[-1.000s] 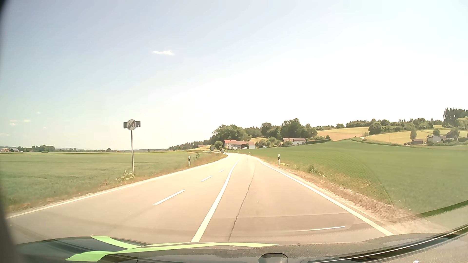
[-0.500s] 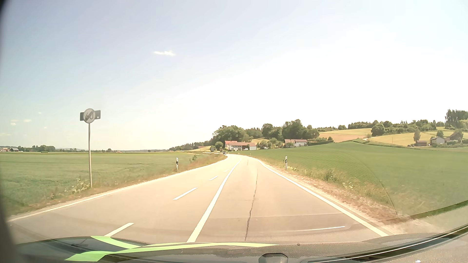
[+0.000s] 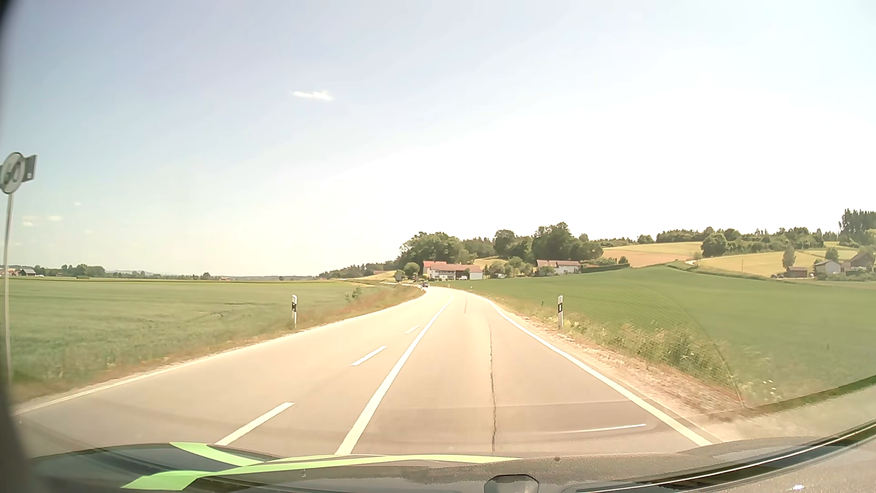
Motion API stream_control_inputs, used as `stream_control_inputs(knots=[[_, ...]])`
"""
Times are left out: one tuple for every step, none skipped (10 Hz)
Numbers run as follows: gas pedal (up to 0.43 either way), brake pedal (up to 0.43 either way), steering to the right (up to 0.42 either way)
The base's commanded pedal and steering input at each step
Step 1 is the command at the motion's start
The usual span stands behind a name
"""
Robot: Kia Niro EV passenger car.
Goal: Follow the waypoints while adhering to traffic rules and regulations
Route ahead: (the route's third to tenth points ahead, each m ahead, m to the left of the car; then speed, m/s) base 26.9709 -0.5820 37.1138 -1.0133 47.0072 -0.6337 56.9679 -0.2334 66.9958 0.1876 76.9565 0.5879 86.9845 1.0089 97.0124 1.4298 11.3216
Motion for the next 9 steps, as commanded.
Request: stream_control_inputs(knots=[[0.390,0.000,0.003],[0.390,0.000,0.002],[0.350,0.000,0.003],[0.339,0.000,0.002],[0.339,0.000,0.002],[0.339,0.000,0.001],[0.339,0.000,0.001],[0.339,0.000,0.000],[0.339,0.000,0.000]])
